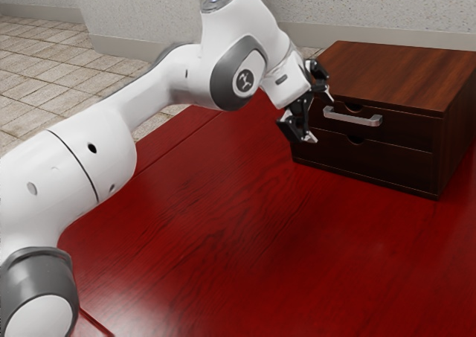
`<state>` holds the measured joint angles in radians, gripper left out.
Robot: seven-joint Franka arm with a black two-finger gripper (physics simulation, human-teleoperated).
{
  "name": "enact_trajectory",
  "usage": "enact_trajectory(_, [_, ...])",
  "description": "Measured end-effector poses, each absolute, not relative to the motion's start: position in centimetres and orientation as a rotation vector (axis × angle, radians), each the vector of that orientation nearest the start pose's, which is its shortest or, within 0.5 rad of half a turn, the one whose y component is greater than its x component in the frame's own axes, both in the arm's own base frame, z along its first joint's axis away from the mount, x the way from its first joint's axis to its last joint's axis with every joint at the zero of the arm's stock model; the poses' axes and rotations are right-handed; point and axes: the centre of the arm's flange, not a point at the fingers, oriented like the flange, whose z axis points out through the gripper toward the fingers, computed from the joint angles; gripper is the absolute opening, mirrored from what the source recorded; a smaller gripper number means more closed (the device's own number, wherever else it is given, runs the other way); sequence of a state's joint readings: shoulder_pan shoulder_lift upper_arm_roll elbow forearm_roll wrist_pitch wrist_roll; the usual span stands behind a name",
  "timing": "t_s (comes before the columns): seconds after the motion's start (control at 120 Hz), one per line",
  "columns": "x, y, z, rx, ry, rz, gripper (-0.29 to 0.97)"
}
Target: Pull the drawer handle with one arm to open the drawer
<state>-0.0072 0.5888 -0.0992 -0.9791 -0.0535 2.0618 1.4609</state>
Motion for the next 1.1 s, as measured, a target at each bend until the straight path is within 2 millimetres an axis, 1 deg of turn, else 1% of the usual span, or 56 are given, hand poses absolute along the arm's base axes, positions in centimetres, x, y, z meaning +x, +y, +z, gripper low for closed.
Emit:
enact_trajectory(0.042, [75.5,-5.5,58.1,-2.049,1.952,-0.661,0.68])
enact_trajectory(0.125, [76.2,-5.3,56.5,-2.054,1.956,-0.653,0.68])
enact_trajectory(0.192, [76.6,-5.2,56.1,-2.048,1.952,-0.660,0.68])
enact_trajectory(0.433, [77.4,-5.3,56.4,-2.015,1.938,-0.692,0.68])
enact_trajectory(0.875, [78.6,-6.2,53.9,-2.000,1.956,-0.694,0.68])
enact_trajectory(1.033, [78.8,-6.1,53.5,-2.002,1.957,-0.689,0.68])
enact_trajectory(1.1, [78.8,-6.1,53.4,-2.003,1.958,-0.687,0.66])
